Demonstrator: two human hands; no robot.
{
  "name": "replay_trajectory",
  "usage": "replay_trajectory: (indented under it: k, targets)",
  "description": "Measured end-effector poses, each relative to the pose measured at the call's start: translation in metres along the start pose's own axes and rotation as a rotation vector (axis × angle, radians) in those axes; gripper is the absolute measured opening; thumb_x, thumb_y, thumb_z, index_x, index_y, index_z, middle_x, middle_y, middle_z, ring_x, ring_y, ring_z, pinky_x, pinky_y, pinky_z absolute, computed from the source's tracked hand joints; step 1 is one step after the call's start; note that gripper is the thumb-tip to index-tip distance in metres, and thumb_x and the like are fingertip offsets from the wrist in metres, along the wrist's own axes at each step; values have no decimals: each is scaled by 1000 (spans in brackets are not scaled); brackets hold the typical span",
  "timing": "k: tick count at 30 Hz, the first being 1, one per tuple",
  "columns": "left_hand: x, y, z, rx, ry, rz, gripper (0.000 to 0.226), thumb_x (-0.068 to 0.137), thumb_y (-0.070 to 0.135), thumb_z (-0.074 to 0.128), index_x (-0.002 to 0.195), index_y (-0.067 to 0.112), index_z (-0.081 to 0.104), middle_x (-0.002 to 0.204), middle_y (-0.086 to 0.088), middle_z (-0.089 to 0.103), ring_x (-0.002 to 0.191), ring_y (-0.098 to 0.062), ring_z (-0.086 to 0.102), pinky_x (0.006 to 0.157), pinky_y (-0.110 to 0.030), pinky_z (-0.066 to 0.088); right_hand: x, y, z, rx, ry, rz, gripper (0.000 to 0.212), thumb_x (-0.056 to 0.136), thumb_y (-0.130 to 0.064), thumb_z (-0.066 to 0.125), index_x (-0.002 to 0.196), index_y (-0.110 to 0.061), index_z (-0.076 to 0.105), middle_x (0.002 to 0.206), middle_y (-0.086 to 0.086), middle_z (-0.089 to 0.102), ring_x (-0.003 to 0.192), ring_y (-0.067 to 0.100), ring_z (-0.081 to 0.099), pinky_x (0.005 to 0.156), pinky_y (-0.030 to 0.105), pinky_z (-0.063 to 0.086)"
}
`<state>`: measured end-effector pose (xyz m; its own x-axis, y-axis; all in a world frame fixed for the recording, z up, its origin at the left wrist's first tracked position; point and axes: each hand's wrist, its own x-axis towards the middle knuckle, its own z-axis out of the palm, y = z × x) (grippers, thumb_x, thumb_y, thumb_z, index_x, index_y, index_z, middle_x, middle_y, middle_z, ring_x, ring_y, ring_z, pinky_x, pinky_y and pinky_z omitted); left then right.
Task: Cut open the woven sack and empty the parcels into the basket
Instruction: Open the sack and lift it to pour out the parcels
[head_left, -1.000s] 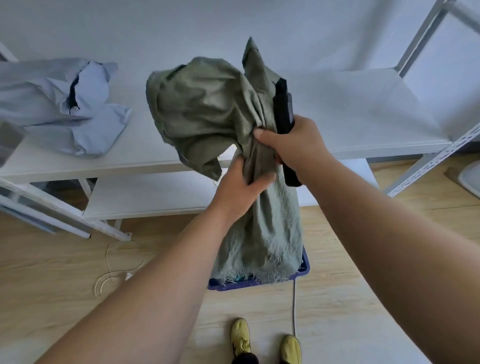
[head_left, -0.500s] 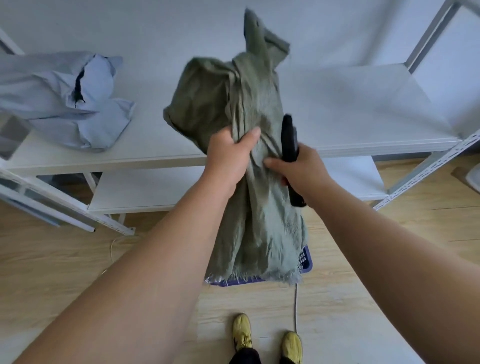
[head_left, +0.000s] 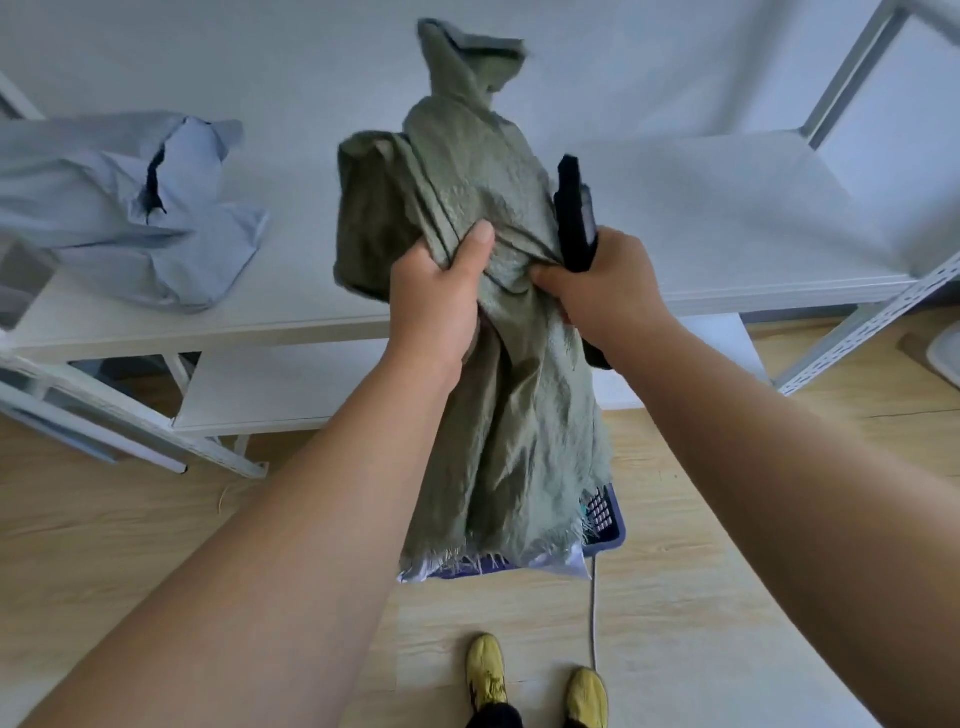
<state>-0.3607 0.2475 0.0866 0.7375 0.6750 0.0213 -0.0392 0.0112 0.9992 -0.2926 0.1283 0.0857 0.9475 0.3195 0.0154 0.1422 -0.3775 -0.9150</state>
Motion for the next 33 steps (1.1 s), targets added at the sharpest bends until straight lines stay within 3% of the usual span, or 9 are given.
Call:
replay_trajectory:
  k: [5, 10, 15, 19, 21, 23, 26, 28, 33]
  targets:
    - [1, -9, -3, -10, -5, -112, 30, 77, 47, 66, 101, 29, 66, 107, 8, 71, 103, -14, 66, 97, -42, 51, 4, -5, 3, -146, -60, -29, 17, 85, -19, 66, 77, -16, 52, 69, -4, 53, 73, 24, 55, 59, 27, 38]
    - [6, -11, -5, -46, -37, -116, 27, 81, 46, 68, 102, 29, 67, 111, 5, 71, 105, -14, 66, 97, -41, 51, 9, -8, 4, -165, 14, -100, 19, 85, -16, 62, 74, -18, 47, 65, -8, 48, 64, 18, 49, 50, 23, 32]
    - [-5, -33, -15, 85, -172, -191, 62, 65, 56, 75, 118, 25, 62, 112, 8, 70, 107, -12, 65, 98, -37, 50, 16, -5, 5, -273, -29, -71, 34, 86, -17, 62, 64, -24, 37, 63, -8, 45, 59, 14, 45, 48, 23, 28]
    - [-9, -53, -21, 190, -344, -186, 65, 68, 37, 85, 125, 19, 58, 115, 8, 70, 110, -6, 63, 99, -30, 49, 13, -3, 11, -245, -172, -58, 29, 84, -19, 66, 66, -22, 43, 63, -5, 50, 59, 16, 48, 52, 24, 36]
    - [-15, -59, -18, 214, -410, -196, 53, 74, 22, 83, 122, 19, 61, 113, 11, 69, 108, -2, 62, 94, -16, 48, 12, 0, 13, -187, -251, -34, 19, 82, -17, 69, 74, -16, 52, 64, -3, 53, 61, 19, 52, 58, 28, 44]
    - [-22, -63, -12, 194, -336, -178, 38, 81, 13, 77, 115, 17, 62, 109, 13, 68, 105, -3, 62, 86, -6, 46, 11, 3, 14, -64, -294, -5, 17, 81, -15, 72, 91, -10, 60, 68, -2, 57, 58, 15, 55, 59, 27, 47]
    - [-20, -67, -10, 107, -9, -219, 22, 84, 15, 73, 102, 21, 62, 99, 14, 65, 103, -10, 60, 87, -20, 44, 9, 15, 15, 189, -295, 62, 38, 82, -21, 75, 117, -14, 62, 97, -1, 68, 59, 6, 60, 59, 23, 50]
    - [-16, -69, -14, 54, 119, -311, 19, 82, 21, 76, 94, 23, 61, 92, 14, 64, 100, -16, 61, 89, -28, 46, 7, 33, 13, 115, -289, 116, 48, 81, -23, 77, 125, -18, 59, 110, -2, 65, 59, 6, 59, 56, 20, 50]
    - [-20, -69, -14, -10, 40, -391, 26, 84, 21, 74, 104, 21, 58, 103, 9, 64, 100, -13, 60, 93, -30, 45, -19, 82, 19, -48, -367, 414, 27, 82, -14, 74, 99, -13, 54, 74, 6, 59, 52, 15, 56, 47, 20, 48]
